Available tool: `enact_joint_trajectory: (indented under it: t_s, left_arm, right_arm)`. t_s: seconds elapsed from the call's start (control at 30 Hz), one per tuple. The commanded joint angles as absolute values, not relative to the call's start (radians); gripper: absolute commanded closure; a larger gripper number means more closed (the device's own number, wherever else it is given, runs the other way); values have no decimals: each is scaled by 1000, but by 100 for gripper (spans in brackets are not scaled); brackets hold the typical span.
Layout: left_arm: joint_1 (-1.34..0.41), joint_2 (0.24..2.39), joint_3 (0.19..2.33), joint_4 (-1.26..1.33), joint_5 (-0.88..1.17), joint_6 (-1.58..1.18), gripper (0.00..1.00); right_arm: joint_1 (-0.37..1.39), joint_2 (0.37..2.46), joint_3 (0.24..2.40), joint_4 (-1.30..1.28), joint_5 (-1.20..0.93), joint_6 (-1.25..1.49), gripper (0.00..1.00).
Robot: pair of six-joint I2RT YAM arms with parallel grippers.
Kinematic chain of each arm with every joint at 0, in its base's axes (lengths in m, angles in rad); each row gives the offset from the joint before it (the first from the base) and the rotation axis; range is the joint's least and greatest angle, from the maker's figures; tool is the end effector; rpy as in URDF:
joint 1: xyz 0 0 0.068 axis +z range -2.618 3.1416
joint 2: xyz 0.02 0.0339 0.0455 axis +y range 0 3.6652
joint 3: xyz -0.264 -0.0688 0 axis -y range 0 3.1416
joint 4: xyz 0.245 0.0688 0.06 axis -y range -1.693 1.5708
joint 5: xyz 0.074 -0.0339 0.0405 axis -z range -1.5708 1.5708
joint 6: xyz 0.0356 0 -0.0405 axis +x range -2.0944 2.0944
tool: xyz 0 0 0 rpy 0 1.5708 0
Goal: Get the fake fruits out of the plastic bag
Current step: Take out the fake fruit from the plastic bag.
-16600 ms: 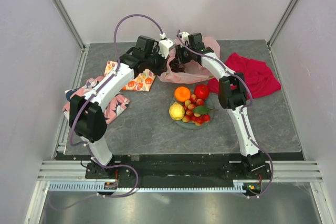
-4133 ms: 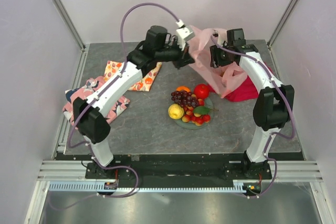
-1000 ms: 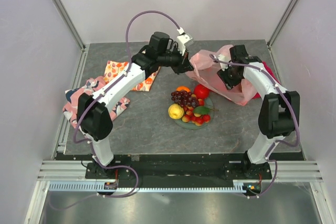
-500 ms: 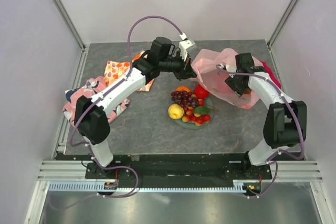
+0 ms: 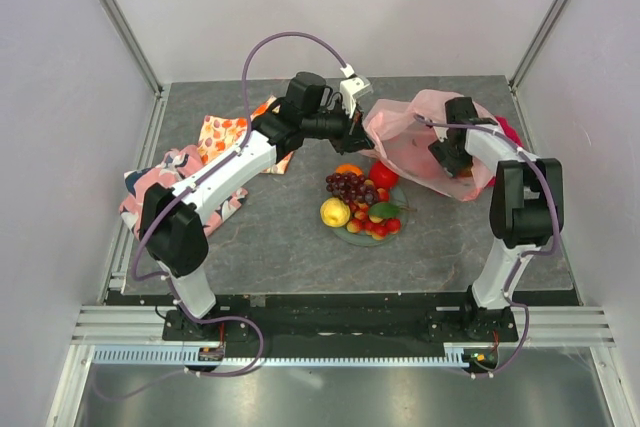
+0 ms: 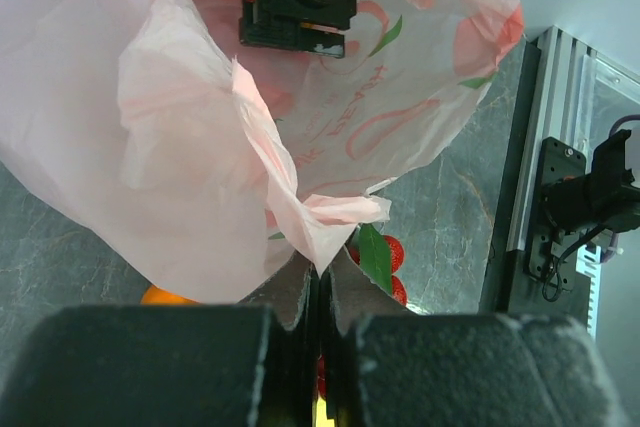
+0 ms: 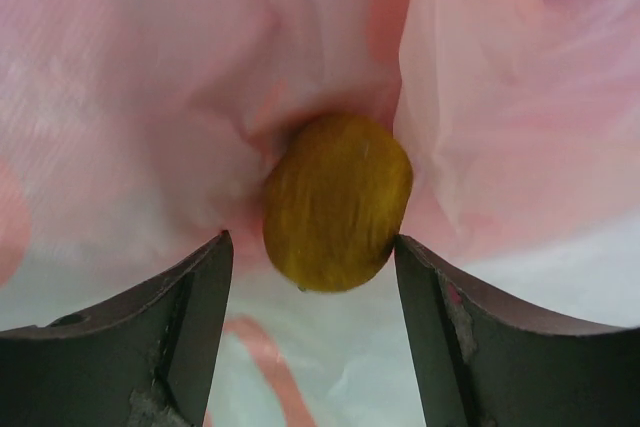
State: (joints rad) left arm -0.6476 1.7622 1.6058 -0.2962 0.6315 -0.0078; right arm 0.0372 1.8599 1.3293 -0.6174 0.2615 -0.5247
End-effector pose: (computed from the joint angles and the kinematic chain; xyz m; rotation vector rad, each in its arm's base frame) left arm 0.3175 -0.2665 0.3489 1.0402 1.8103 -1.0446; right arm 0.3815 0.0050 0.1955 -0.6886 2.6662 -0.4938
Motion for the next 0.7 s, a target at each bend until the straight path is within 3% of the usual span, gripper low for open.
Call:
enact_joint_trajectory:
  t_s: [0.0,0.13,0.23,0.33,0.57,0.67]
  left_arm:
    - [-649,1715,1594,-261,638,-34,98]
    - [-649,1717,1591,-259,634,-34,98]
    - [-649,1724,1598,-261,624,-31,98]
    - [-649,1743,1614,-262,601,-26,98]
    - [-647,1793,1684,-268,557,-46,98]
    - [-637,1819,1712,-268,529,-61,99]
  right_arm:
    - [34,1900,1403,-552,279,-485,27]
    - [34,1905,1431,-561,275,-495,48]
    - [34,1824,1446,-583,218,-499,56]
    - [34,1747,1505,-684,102,-470,57]
    - [34,1544,1517,-854,-392,-457,56]
    - [35,1491,1514,-893,-483,-443,56]
